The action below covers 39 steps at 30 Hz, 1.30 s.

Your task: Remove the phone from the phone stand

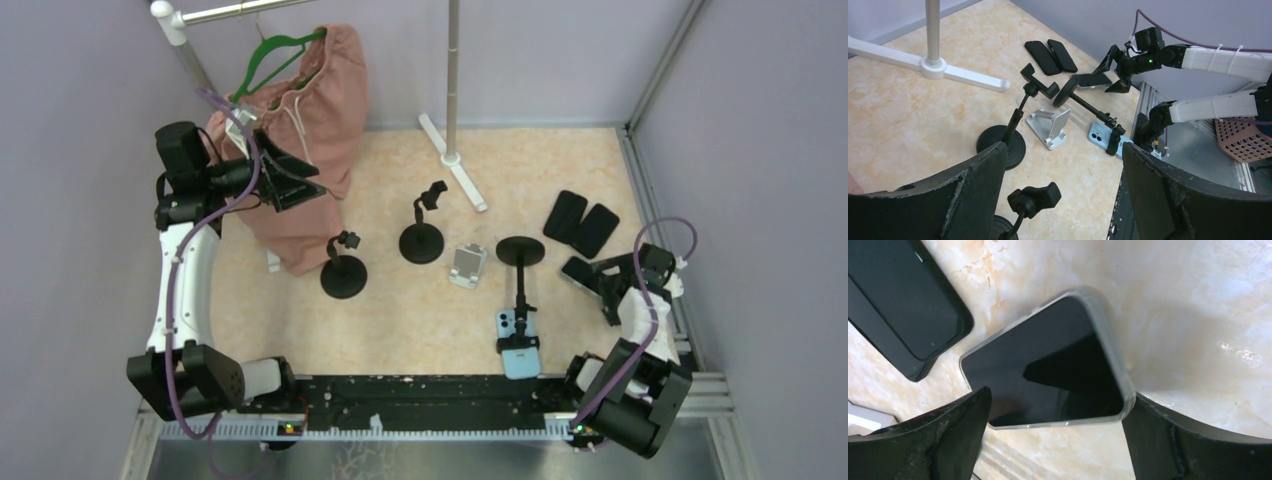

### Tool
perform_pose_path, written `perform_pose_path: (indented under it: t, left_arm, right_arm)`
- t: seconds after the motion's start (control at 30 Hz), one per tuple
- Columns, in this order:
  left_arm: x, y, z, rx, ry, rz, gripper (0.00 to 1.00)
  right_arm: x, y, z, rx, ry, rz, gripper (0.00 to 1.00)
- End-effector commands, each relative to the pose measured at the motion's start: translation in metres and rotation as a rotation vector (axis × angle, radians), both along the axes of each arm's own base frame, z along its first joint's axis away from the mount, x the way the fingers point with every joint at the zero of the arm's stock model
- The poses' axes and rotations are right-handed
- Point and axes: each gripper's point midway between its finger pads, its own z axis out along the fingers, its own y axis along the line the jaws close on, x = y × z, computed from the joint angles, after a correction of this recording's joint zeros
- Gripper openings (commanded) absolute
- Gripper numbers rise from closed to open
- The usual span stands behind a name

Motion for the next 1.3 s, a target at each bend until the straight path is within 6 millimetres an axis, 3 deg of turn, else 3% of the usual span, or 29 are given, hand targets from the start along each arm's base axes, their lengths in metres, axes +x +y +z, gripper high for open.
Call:
perform_pose_path:
  t: [0.0, 0.13, 0.33, 0.43, 0.57, 0.7, 0.83, 0.93, 1.13, 1.27]
  left_arm:
    - [0.001, 0.001, 0.011, 0.001, -0.032, -0.001, 0.91]
    - [0.003, 0.002, 0.01, 0.0, -0.018, -0.005, 0.92]
    - [0.012, 0.005, 0.016, 0.027, -0.023, 0.006, 0.96]
    - [0.016, 0.007, 0.018, 0.038, -0.005, 0.013, 0.96]
    - [0.017, 0.009, 0.015, 0.054, 0.014, 0.031, 0.97]
    - [0.015, 0.009, 0.013, 0.063, 0.022, 0.039, 0.97]
    - [0.014, 0.009, 0.013, 0.065, 0.024, 0.037, 0.98]
    - [0.015, 0.009, 0.011, 0.068, 0.029, 0.037, 0.98]
    - [0.018, 0.01, 0.005, 0.072, 0.039, 0.04, 0.97]
    - [0.019, 0.011, 0.003, 0.077, 0.036, 0.041, 0.97]
  right_arm:
    - [0.02, -0.004, 0.034, -0.047, -0.079, 0.035, 0.99]
    - [0.027, 0.01, 0.058, -0.072, -0.103, 0.096, 0.99]
    - [0.034, 0.021, 0.123, -0.258, -0.191, 0.172, 0.99]
    - [0.036, 0.03, 0.142, -0.283, -0.231, 0.216, 0.99]
    - [0.048, 0.072, 0.151, -0.276, -0.279, 0.401, 0.99]
    - [0.05, 0.126, 0.138, -0.312, -0.202, 0.658, 0.99]
    - [0.038, 0.152, 0.118, -0.321, -0.125, 0.797, 0.99]
    - [0.029, 0.165, 0.102, -0.29, -0.103, 0.851, 0.95]
    - [0.008, 0.18, 0.065, -0.221, -0.031, 0.923, 0.7]
    - [-0.005, 0.188, 0.045, -0.18, 0.017, 0.968, 0.65]
